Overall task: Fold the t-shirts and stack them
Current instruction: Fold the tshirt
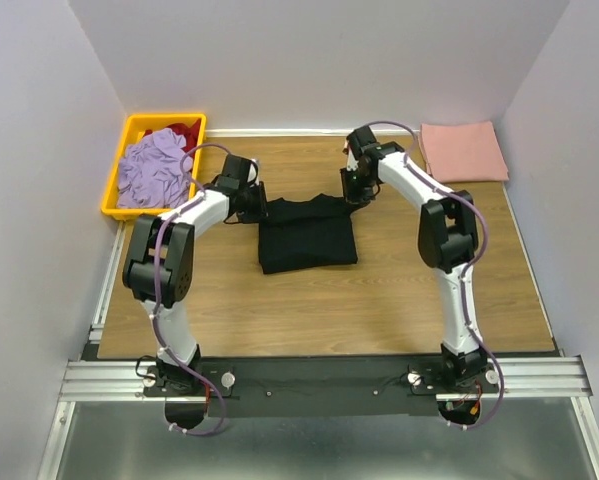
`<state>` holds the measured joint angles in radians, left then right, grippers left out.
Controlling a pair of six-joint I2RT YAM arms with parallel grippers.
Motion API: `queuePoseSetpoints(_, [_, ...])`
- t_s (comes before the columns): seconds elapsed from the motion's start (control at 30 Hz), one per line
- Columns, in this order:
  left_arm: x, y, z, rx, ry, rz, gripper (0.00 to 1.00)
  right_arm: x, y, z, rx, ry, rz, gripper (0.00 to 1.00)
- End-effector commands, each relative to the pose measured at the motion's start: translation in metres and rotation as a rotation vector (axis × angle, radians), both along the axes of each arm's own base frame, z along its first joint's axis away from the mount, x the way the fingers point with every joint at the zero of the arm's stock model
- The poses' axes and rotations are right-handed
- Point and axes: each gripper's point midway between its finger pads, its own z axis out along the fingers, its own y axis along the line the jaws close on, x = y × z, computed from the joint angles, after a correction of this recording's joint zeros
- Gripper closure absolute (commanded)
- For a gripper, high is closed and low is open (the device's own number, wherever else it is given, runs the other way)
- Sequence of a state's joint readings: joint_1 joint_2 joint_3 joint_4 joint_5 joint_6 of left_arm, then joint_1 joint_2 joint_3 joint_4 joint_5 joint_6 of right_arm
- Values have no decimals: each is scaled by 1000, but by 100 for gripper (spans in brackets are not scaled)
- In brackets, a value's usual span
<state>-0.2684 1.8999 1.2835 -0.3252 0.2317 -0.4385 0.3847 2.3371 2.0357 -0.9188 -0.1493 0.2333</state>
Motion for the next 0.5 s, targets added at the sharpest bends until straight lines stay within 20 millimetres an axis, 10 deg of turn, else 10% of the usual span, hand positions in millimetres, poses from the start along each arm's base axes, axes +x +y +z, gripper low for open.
queuePoseSetpoints(0.0, [9, 7, 48, -13, -158, 39, 60, 20, -7, 54, 22, -194, -54, 69])
queuePoseSetpoints(0.17, [-13, 15, 109, -74, -326, 90, 60, 13, -9, 117, 99, -382, -50, 65])
queuePoseSetpoints(0.23, [-30, 10, 118, -106, -373, 71, 60, -7, -1, 112, 166, -360, 8, 65])
queuePoseSetpoints(0.47, [-75, -41, 84, -215, -326, -118, 68, -51, 41, 85, 462, -305, 183, 66])
